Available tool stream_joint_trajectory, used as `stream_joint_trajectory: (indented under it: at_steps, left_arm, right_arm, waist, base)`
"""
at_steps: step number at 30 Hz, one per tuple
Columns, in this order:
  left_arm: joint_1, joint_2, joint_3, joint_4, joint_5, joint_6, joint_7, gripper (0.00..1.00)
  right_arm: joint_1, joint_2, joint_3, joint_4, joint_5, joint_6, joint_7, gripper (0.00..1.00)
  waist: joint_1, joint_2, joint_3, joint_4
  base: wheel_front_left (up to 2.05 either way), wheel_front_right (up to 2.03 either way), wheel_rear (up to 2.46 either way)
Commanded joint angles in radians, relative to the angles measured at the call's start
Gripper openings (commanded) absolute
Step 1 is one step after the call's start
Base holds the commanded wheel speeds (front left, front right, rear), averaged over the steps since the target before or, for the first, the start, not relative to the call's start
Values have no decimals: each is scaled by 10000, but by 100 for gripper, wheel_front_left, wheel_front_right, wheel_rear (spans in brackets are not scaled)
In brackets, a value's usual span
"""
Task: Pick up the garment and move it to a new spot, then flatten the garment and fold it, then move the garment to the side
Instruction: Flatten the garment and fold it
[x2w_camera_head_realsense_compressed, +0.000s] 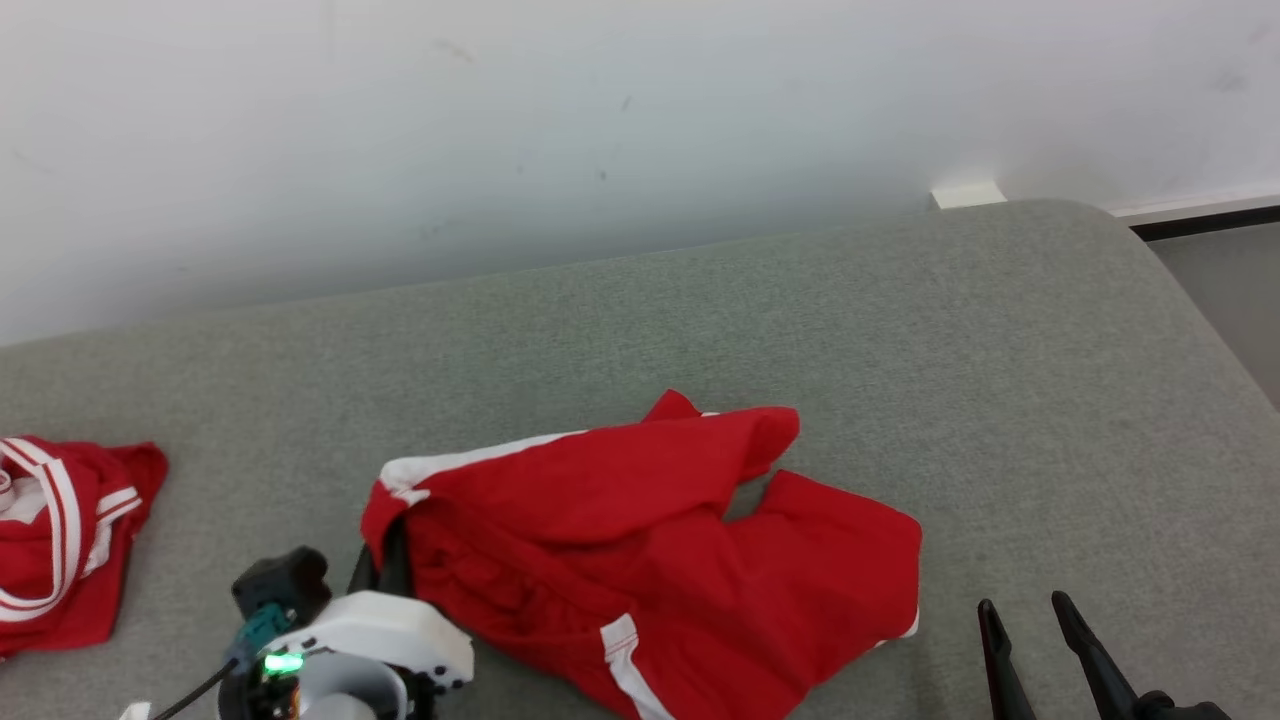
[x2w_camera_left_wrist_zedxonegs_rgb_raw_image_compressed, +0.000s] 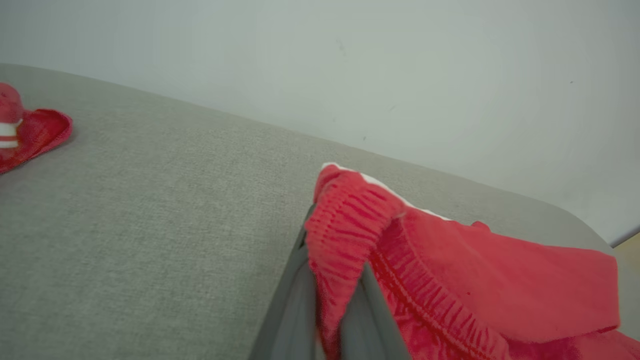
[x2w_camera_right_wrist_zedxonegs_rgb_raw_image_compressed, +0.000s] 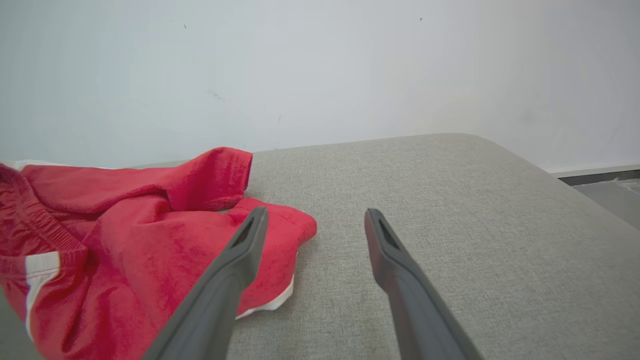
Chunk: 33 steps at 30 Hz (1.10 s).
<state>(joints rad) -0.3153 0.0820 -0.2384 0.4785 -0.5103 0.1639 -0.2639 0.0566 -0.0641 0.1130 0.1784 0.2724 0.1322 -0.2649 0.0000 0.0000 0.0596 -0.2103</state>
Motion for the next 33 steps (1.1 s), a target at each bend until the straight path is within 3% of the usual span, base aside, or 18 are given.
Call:
stream_joint_trajectory:
  at_steps: [1,4,7,8,9,16,23,27,33]
  left_arm:
    - [299,2,420,147,316,-132,-7,0]
    - [643,-119,989,600,667,-306,-6,2]
    - [855,-197,1316,994,1044,-488,-6,60]
    - [885,-199,1442,1042,1138,-536,-6,89]
    - [974,-211,1484,1161,1216,-629,-6,100]
    - [1293,-244,1882,1306,1611,-1128,-7,100]
    - [1860,463,1998,-73,2213,-1455,-7,100]
    - [2059,300,1314,-1005,2300,-1945,277,100]
    - [2155,-69,-83,-1520,1785,-2588,2017,100]
  right_arm:
    - [-111,-63,-59,4,-102,-29,9,100]
    - [-80,-108,-24,45,-138,-29,9,100]
    - [-112,-121,-23,63,-135,-29,9,100]
    - [-122,-112,-32,58,-120,-29,9,100]
    - [-109,-109,-36,58,-116,-29,9,100]
    - [142,-99,-117,36,-153,-29,9,100]
    - [344,-78,-272,-245,-184,-29,9,100]
    - [451,-72,-406,-363,-187,-29,10,100]
    - [295,-61,-254,-340,-178,-29,10,100]
  waist:
    - [0,0,103,240]
    - [0,0,76,459]
    - [0,0,46,603]
    - [0,0,33,648]
    - [0,0,5,691]
    - [0,0,-290,958]
    - [0,0,-525,967]
    - [0,0,-572,935]
    - [0,0,-535,625]
  base:
    - [0,0,0]
    - [0,0,0]
    - [0,0,0]
    - [0,0,0]
    - [0,0,0]
    - [0,0,0]
    - [0,0,0]
    - [0,0,0]
    - [0,0,0]
